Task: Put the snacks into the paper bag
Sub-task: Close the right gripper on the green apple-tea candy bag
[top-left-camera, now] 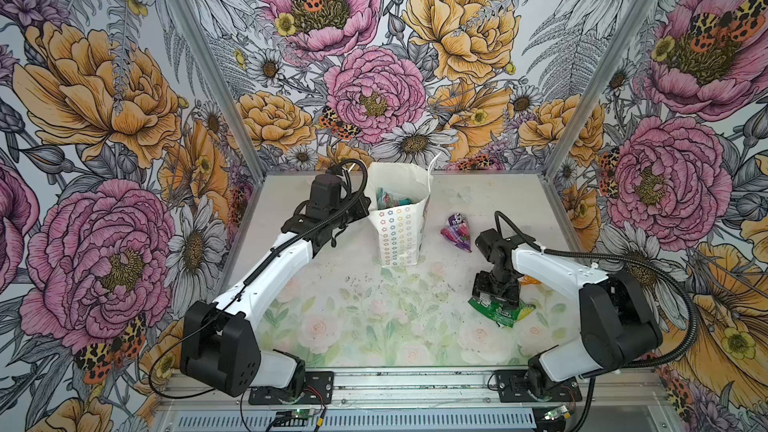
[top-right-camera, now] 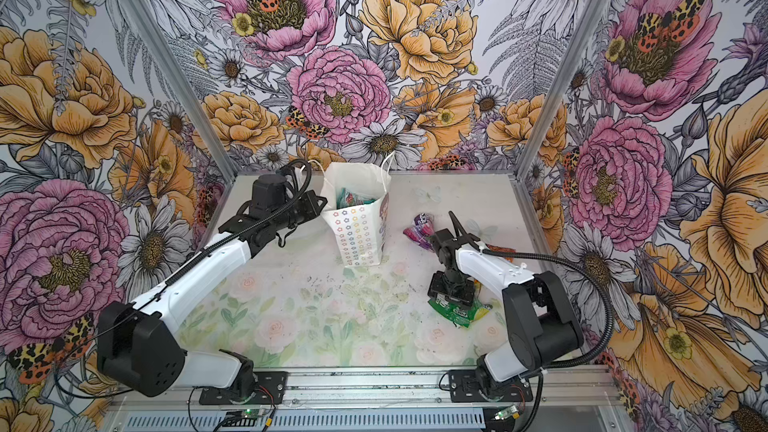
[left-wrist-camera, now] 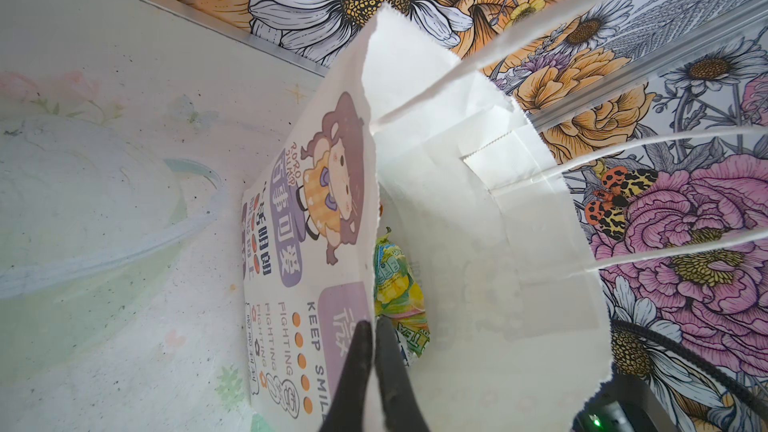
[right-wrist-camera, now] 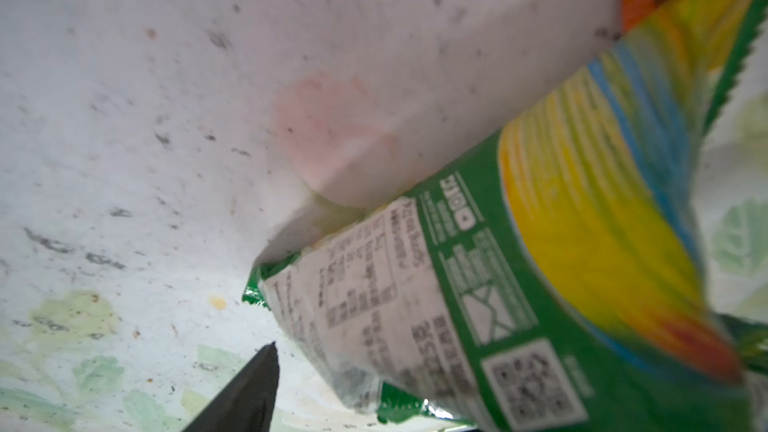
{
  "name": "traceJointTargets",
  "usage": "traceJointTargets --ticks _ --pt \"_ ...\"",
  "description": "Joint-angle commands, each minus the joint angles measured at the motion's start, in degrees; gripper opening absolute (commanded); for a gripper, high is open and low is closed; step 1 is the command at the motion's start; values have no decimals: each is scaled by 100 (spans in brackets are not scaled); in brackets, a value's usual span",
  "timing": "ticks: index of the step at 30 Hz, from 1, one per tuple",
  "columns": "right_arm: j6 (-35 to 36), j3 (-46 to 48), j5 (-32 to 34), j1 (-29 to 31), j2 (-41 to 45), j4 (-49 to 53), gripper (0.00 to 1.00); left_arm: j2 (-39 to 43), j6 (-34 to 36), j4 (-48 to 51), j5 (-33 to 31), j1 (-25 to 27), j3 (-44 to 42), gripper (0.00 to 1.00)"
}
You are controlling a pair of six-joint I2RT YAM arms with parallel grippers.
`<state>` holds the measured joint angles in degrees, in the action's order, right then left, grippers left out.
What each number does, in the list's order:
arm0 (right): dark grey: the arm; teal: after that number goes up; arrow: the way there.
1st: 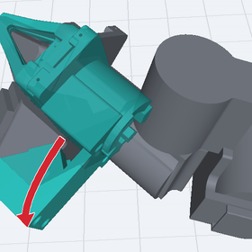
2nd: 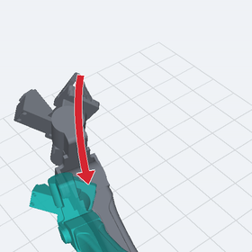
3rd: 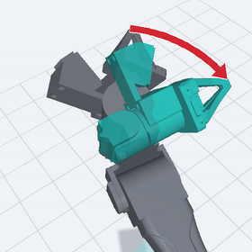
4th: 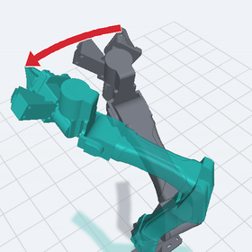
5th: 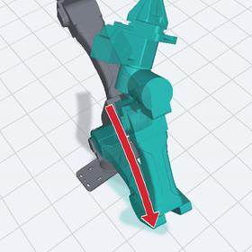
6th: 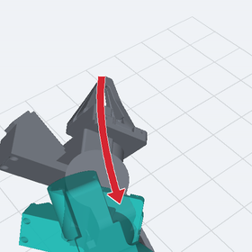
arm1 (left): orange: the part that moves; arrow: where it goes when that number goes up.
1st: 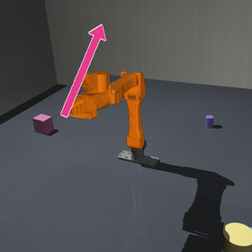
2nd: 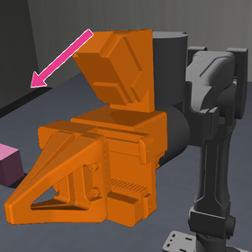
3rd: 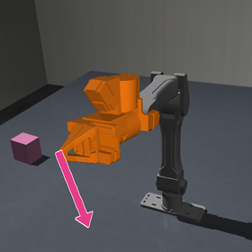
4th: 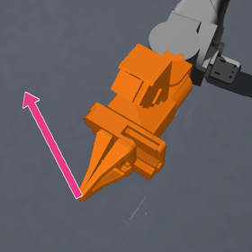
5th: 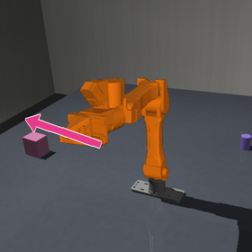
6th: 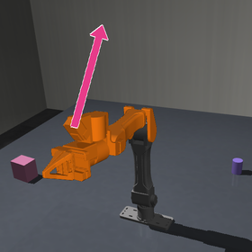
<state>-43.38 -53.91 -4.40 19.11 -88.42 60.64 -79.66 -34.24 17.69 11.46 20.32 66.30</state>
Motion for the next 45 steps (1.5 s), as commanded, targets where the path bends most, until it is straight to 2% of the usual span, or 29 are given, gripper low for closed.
traceJointTargets --ticks 1,8,14,19,31,33,35,37,45 --pt "583 -565 121 -82 -402 -767 76 12 -74 -210 -64 -72 -16 0" --pt "1180 -1811 316 -274 -1317 -843 76 34 -62 -161 -171 -76 -31 0" --pt "1377 -2521 -124 -454 -1615 -826 76 36 -48 -127 -134 -62 12 0" --pt "1252 -2243 -270 -469 -1060 -732 81 108 -39 -73 -206 -72 -13 0" --pt "15 -1228 -419 -690 198 -681 86 152 -32 -73 -211 -36 -12 0" --pt "-98 -1129 -464 -790 276 -685 87 144 -30 -74 -200 -39 -18 0" --pt "-165 -1079 -516 -904 308 -685 95 135 -30 -73 -180 -38 -4 0" --pt "-229 -1060 -582 -1019 304 -687 99 126 -27 -74 -188 -36 -9 0" --pt "-473 -1139 -742 -1468 -63 -841 100 126 -29 -91 -205 -36 -21 0"
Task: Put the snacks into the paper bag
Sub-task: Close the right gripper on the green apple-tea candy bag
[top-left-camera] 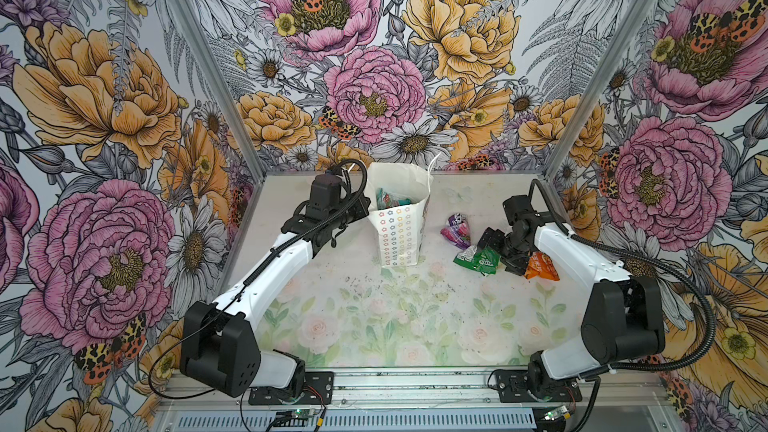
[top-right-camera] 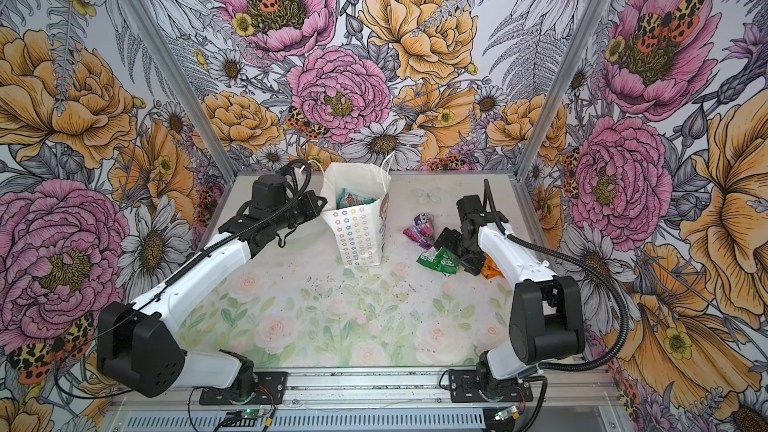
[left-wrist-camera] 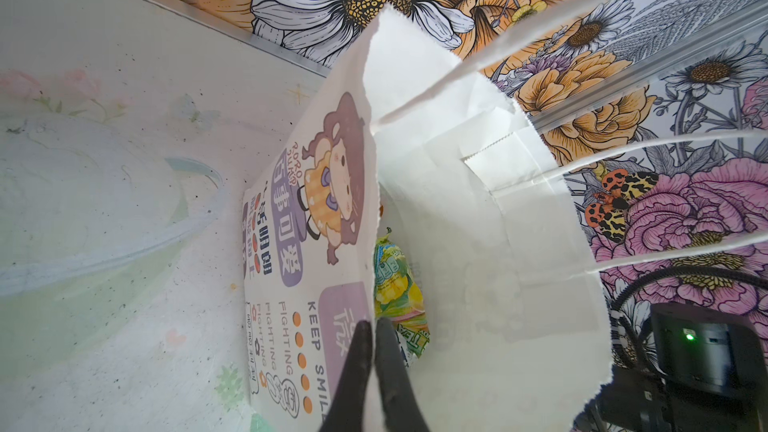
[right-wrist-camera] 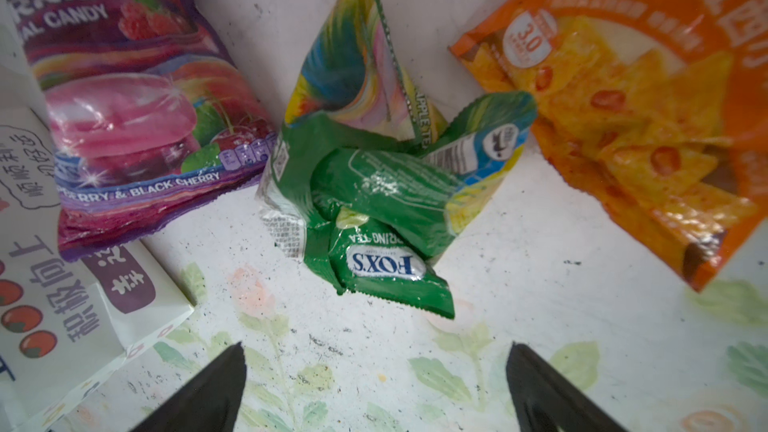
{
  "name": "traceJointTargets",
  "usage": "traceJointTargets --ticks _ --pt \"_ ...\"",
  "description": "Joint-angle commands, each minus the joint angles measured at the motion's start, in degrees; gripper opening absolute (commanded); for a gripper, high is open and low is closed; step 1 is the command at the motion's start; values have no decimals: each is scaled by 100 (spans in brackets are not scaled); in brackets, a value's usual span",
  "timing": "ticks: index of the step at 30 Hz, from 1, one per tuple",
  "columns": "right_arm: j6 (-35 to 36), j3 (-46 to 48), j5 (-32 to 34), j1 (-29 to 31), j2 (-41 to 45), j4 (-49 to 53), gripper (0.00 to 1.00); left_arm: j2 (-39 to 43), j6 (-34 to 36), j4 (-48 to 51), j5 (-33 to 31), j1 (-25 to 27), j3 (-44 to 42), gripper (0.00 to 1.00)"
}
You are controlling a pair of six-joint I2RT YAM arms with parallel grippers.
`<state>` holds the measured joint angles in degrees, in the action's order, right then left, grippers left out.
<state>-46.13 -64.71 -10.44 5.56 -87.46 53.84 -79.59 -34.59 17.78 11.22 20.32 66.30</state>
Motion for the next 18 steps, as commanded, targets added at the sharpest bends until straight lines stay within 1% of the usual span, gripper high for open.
traceJointTargets --ticks 1,7,18 --pt "-224 -51 -213 -157 -226 -238 100 127 13 -99 -186 -30 -22 0" --pt "-394 -60 -327 -301 -532 -534 100 111 31 -91 -182 -41 4 0" --pt "-664 -94 -534 -380 -1031 -1133 100 126 16 -90 -186 -36 6 0"
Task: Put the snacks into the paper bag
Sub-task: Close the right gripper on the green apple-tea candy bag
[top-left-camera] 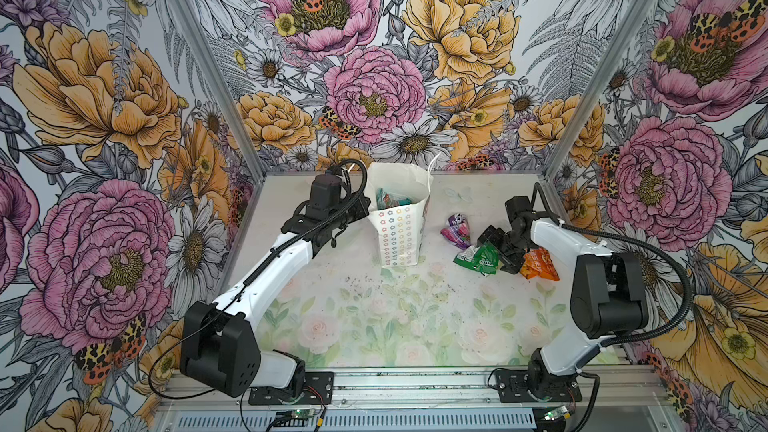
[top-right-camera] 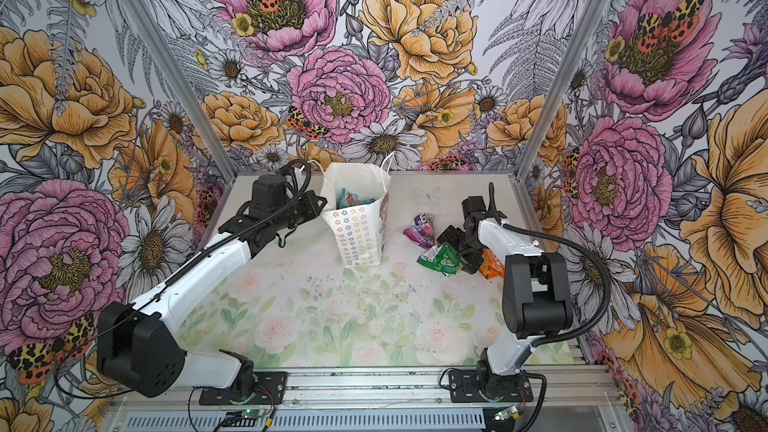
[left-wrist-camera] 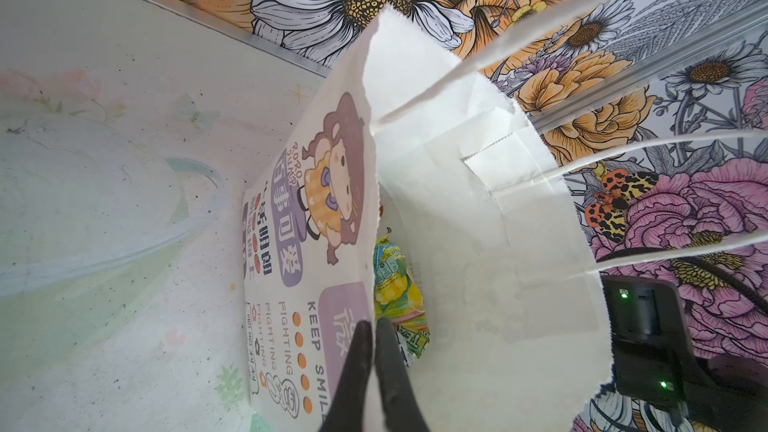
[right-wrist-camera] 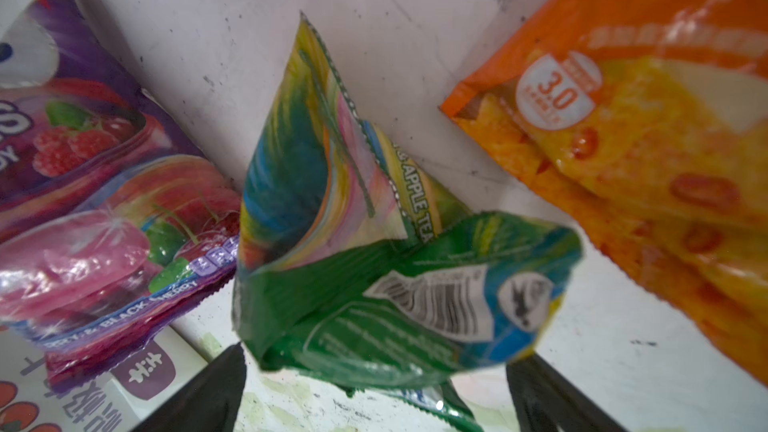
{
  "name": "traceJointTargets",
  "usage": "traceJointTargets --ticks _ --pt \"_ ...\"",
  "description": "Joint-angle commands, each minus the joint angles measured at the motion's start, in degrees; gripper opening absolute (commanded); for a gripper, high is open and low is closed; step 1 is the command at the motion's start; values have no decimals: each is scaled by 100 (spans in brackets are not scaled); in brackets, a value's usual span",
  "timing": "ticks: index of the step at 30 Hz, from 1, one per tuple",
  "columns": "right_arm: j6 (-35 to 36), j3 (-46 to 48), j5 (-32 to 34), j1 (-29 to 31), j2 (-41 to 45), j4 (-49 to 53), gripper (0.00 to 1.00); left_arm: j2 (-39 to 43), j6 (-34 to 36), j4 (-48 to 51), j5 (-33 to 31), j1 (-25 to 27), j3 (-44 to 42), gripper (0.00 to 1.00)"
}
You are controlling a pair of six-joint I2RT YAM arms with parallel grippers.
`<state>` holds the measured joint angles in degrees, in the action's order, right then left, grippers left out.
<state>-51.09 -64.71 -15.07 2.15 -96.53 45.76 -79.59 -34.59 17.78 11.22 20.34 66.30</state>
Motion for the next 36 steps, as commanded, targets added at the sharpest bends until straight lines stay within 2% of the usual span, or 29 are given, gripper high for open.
traceJointTargets --ticks 1,13,19,22,28,30,36 --pt "-182 -86 -43 -40 -169 -367 100 128 18 -82 -191 -38 5 0" --pt "70 119 298 -40 -937 -678 99 146 22 -64 -221 -56 8 0" --pt "200 156 429 -31 -881 -740 93 146 18 -55 -225 -56 19 0" --pt "285 165 515 -31 -746 -754 86 146 14 -50 -234 -49 11 0" --pt "500 198 621 -31 -448 -782 49 155 14 -56 -249 -39 15 0" --pt "558 228 635 -31 -332 -782 39 155 14 -55 -233 -30 12 0" --pt "855 351 726 -31 222 -779 21 155 14 -55 -225 -26 18 0"
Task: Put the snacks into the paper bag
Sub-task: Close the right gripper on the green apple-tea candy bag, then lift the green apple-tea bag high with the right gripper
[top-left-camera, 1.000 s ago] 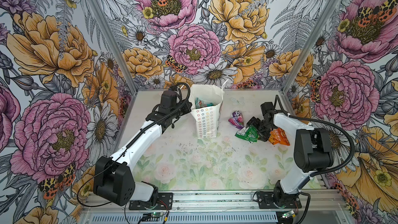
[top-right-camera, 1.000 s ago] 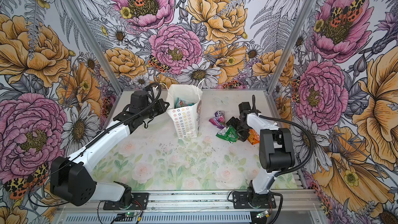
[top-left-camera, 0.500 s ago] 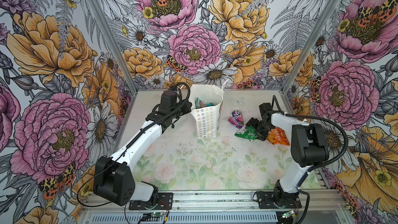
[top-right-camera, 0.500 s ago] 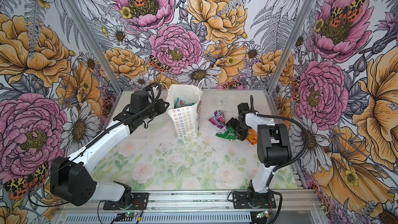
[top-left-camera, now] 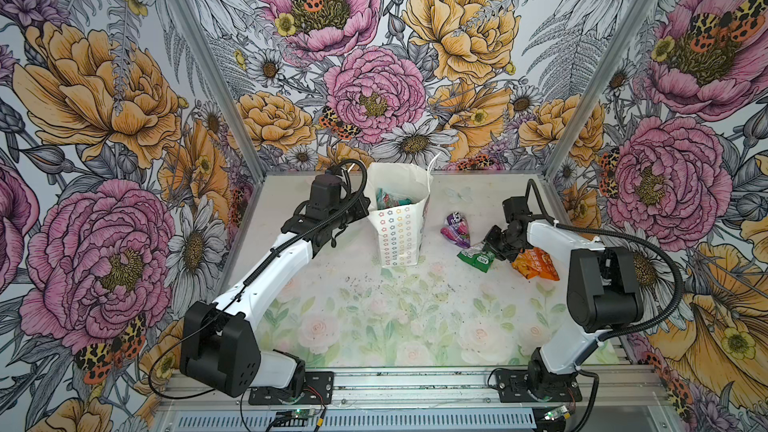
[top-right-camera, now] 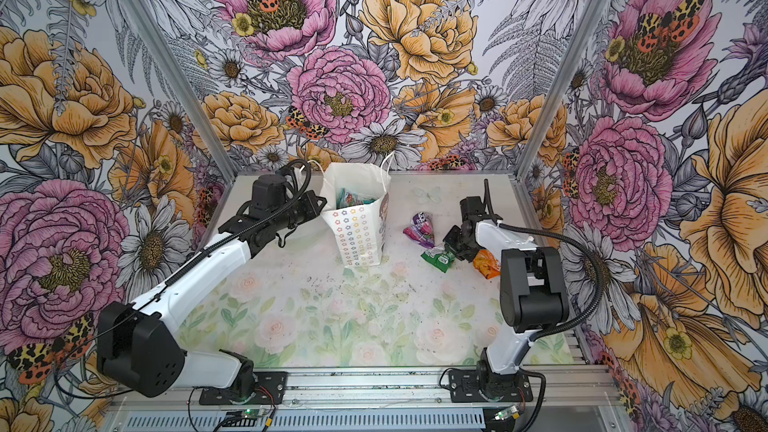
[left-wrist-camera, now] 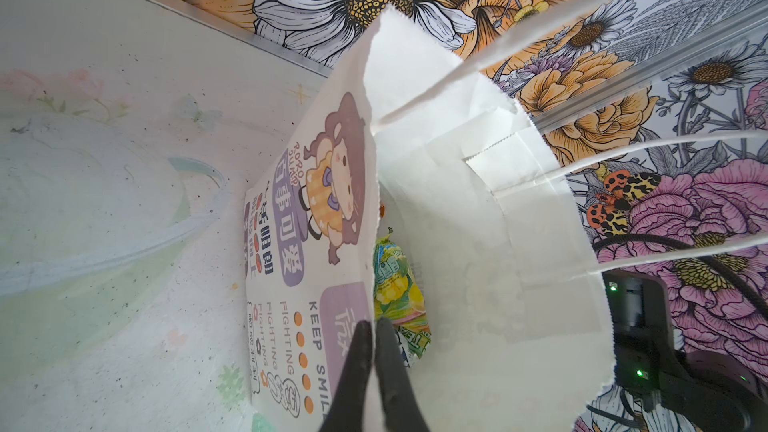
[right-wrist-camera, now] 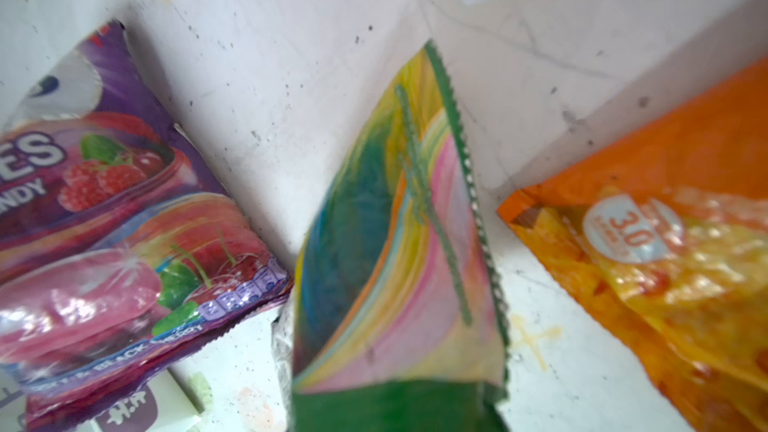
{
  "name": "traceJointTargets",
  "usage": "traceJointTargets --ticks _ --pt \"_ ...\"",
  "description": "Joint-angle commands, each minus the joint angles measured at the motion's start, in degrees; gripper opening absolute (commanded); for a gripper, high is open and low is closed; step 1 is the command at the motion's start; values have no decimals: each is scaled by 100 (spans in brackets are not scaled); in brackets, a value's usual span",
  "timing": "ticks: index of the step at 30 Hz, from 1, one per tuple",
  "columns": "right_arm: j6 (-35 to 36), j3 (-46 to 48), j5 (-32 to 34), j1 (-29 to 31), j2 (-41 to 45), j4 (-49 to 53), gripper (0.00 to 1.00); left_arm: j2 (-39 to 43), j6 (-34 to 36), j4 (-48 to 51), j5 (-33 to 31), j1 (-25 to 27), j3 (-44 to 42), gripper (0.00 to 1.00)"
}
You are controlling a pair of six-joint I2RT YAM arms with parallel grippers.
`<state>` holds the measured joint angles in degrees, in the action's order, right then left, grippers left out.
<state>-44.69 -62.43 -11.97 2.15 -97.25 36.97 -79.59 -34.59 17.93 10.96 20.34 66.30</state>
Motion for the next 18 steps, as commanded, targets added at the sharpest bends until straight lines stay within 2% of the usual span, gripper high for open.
traceJointTargets --ticks 1,9,18 --pt "277 155 433 -37 415 108 18 163 14 -71 -187 -10 18 0" --pt "796 88 286 -31 1358 174 10 207 17 -71 -173 -25 19 0" --pt "1678 -1160 -278 11 2263 232 8 234 14 -71 -163 -28 13 0"
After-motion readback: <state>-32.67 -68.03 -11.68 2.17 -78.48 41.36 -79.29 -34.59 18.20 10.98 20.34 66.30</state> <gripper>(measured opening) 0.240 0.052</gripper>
